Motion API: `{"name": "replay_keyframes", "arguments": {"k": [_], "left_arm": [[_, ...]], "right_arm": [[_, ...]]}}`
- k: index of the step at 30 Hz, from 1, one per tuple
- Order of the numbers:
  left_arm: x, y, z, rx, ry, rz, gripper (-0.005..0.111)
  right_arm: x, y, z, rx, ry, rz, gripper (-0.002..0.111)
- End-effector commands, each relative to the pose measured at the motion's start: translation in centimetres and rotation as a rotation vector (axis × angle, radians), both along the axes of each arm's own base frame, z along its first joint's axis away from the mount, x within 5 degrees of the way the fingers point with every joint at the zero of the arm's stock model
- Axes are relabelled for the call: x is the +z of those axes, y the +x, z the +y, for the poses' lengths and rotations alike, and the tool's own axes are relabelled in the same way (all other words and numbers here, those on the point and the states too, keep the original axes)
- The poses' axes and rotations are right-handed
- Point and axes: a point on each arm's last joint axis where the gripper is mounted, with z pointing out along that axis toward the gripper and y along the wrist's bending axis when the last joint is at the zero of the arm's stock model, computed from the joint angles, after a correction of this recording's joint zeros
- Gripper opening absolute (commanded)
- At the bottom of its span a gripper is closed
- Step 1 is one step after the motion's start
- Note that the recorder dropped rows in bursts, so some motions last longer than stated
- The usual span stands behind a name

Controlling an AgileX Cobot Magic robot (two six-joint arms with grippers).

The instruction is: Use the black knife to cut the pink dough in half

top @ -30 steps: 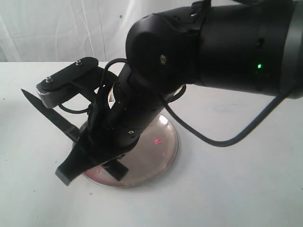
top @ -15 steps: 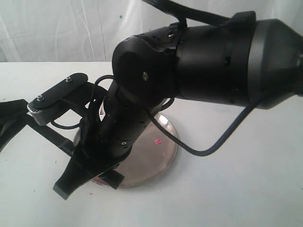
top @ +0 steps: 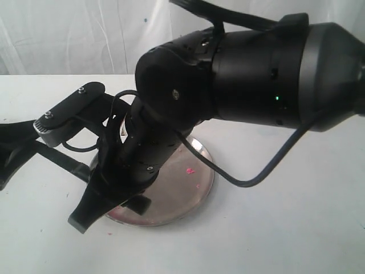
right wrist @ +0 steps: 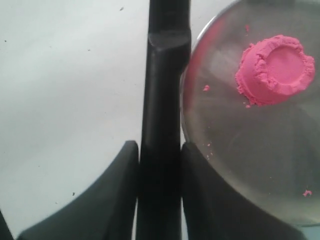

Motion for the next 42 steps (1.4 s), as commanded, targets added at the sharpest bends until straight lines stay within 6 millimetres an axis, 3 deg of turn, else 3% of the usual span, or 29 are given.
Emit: {"name": "replay_keyframes", "arguments": {"k": [1, 15, 34, 37, 42], "left_arm": [[0.8, 0.2, -0.2, -0.019, 0.006, -0.045, 0.048], [0.4, 0.2, 0.0, -0.005, 0.045, -0.006, 0.048], [0.6, 0.4, 0.4, 0.051, -0.013, -0.008, 0.048], [0.9, 0.6, 0.4, 0.053, -0.013, -0.015, 0.043], [1.1, 0.7, 0.5, 0.059, -0.011, -0.014, 0.02]], "right_arm": [[0.2, 0.2, -0.2, -0.012, 0.002, -0.03, 0.0], [1.9, 0.4, -0.8, -0.062, 0.047, -0.095, 0.0], [2.4, -0.8, -0.2, -0.04, 0.148, 0.02, 0.0], [2.4, -0.8, -0.2, -0.04, 0.148, 0.02, 0.0], [2.4, -0.8, -0.2, -0.04, 0.148, 0.02, 0.0]]}}
